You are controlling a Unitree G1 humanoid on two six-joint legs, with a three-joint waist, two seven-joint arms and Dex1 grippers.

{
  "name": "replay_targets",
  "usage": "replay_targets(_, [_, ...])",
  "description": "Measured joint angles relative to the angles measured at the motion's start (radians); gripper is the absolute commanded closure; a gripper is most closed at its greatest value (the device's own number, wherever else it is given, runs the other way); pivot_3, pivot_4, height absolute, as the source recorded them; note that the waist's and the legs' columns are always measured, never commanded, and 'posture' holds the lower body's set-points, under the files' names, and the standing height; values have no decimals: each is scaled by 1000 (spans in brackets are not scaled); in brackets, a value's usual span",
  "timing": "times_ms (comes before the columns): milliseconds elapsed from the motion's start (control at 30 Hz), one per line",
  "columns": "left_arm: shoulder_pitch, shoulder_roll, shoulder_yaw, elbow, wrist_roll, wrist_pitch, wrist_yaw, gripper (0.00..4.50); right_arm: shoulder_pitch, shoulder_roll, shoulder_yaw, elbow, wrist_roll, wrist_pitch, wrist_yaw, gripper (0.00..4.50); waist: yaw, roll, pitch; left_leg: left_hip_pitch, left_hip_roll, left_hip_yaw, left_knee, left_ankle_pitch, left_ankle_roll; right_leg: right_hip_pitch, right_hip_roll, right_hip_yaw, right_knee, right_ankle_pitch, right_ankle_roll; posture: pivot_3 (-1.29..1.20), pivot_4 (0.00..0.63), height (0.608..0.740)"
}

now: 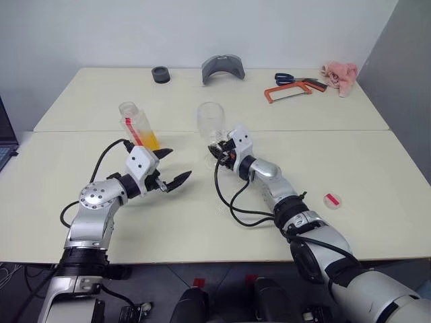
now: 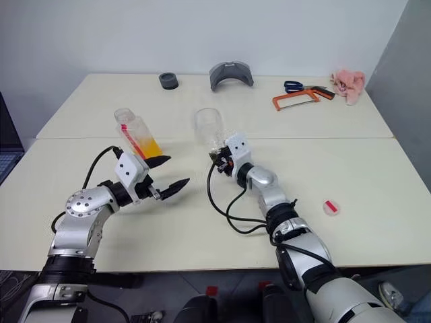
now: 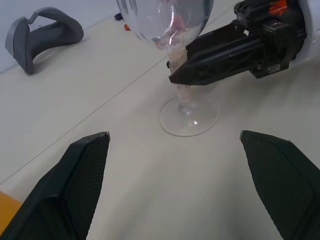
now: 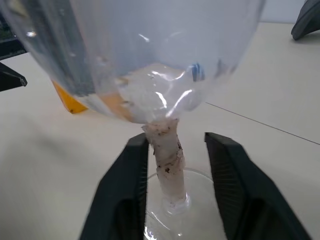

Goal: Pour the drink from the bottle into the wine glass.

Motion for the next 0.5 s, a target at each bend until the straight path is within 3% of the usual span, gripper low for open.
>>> replay_targets(133, [-19,-6,-1,-1,-5,-1,0,0,10,1,-2,-8,0,0,5,113,0,0,0,0,0,0,0,0,0,0,0,0,0,0,0,0,150,740])
replay_targets(500, [-32,-25,3,-71,-61,56,23,0,81,-16,6,-107,-2,33,37,33,0,0,0,0,0,0,0,0,0,0,0,0,1,0,0,0,150,740])
